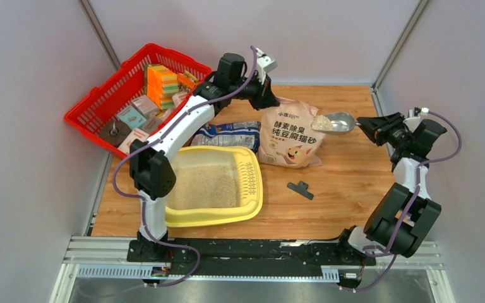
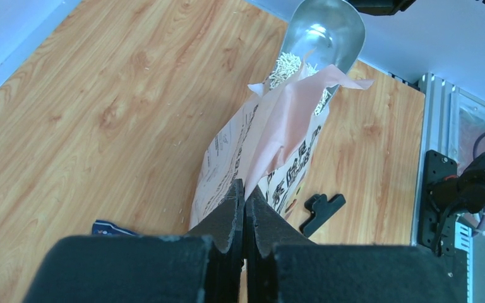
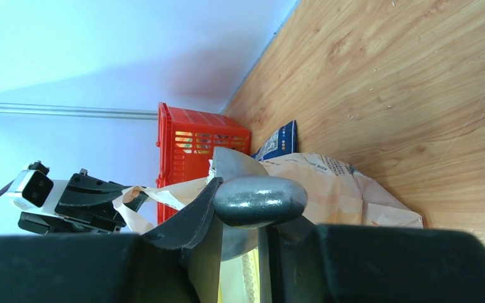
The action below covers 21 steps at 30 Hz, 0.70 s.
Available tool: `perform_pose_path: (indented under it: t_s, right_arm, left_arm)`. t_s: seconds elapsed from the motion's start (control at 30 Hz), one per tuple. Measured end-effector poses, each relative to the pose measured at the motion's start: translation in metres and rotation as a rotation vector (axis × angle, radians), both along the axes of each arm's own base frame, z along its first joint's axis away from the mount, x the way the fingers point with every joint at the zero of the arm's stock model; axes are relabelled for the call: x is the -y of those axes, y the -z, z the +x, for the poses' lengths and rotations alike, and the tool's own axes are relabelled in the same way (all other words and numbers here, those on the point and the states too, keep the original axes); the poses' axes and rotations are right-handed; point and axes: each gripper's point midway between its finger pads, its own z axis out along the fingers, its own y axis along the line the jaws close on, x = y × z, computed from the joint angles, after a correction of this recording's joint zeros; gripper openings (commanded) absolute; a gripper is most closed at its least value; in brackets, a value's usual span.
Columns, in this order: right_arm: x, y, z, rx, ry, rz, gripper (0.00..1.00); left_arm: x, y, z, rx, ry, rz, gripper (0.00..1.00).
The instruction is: Fill the litter box with clean litter
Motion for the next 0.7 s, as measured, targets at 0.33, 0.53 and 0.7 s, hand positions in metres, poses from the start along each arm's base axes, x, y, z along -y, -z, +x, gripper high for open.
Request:
perform_pose_path:
  t_s: [0.33,0.53,0.7]
  right_arm:
    - [0.009,-0.004,0.000,0.017,0.022,0.002,0.00]
    - [0.007,-0.006,-0.001,0.025,0.018,0.022,0.00]
    - [0.004,-0.009,-0.003,0.021,0.004,0.049,0.00]
  left_arm:
    - [-0.005,0.000,0.005,-0.003,-0.014,0.000,0.00]
    - [-0.007,0.000,0.008,-0.005,-0.029,0.002,0.00]
    - [-0.007,0.002,0.011,-0.007,-0.036,0.003,0.00]
